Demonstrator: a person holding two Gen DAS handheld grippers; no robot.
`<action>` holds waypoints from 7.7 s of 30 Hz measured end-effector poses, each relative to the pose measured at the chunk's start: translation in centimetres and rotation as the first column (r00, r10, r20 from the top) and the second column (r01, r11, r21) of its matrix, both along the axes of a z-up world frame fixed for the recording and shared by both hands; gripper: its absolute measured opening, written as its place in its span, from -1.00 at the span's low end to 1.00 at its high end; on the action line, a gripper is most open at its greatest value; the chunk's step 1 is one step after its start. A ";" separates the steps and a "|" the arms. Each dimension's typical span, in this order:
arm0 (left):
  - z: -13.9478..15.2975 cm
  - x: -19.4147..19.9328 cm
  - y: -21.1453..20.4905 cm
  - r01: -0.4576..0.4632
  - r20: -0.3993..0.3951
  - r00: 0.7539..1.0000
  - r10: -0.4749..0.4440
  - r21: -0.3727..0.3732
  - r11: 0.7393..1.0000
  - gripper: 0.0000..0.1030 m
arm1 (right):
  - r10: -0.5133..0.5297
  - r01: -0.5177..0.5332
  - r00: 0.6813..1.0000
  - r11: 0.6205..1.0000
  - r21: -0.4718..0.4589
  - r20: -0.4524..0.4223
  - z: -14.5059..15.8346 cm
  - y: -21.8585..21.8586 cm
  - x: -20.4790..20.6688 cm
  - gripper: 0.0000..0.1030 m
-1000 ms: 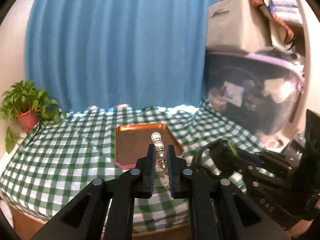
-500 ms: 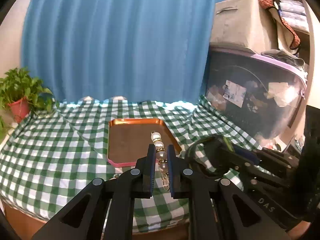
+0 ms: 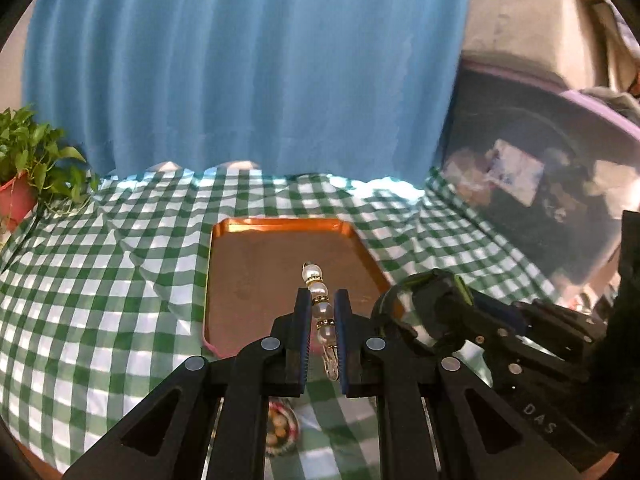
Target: Organize jewelry
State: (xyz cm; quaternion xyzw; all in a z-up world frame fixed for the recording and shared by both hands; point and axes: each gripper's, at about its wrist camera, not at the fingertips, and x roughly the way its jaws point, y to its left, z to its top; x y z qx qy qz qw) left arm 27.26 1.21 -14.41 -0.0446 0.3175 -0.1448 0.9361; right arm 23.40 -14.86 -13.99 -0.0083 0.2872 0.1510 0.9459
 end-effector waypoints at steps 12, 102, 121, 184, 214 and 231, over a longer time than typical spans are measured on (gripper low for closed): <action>-0.4 6.9 -0.4 -0.030 0.036 0.999 0.030 0.007 1.000 -0.77 | -0.034 0.034 0.999 0.999 0.013 -0.017 -1.4 -0.1 7.7 -0.73; 4.1 -15.2 0.1 -0.180 -0.015 0.983 0.183 0.114 0.977 0.64 | -0.161 0.181 0.972 0.977 -0.110 0.170 5.2 -2.3 -10.2 1.00; 0.4 -20.8 1.9 -0.120 0.015 0.993 0.119 0.070 0.990 0.97 | -0.072 0.078 0.995 0.992 -0.101 0.070 2.1 -2.6 -18.4 0.40; -13.7 -3.9 9.2 -0.197 -0.197 0.955 0.220 0.128 0.972 -0.09 | 0.024 -0.031 0.990 0.998 -0.054 -0.140 -10.5 -2.9 -4.0 -0.21; -8.2 -6.8 7.2 -0.055 -0.077 0.996 0.053 -0.030 0.998 -0.93 | 0.087 -0.098 0.994 0.982 -0.159 -0.073 -10.0 -1.5 -2.6 -0.43; -9.8 -5.9 7.0 -0.010 -0.141 0.990 0.001 -0.067 0.998 -0.93 | 0.043 -0.082 0.989 0.957 -0.279 -0.145 -12.5 -1.8 1.1 -0.89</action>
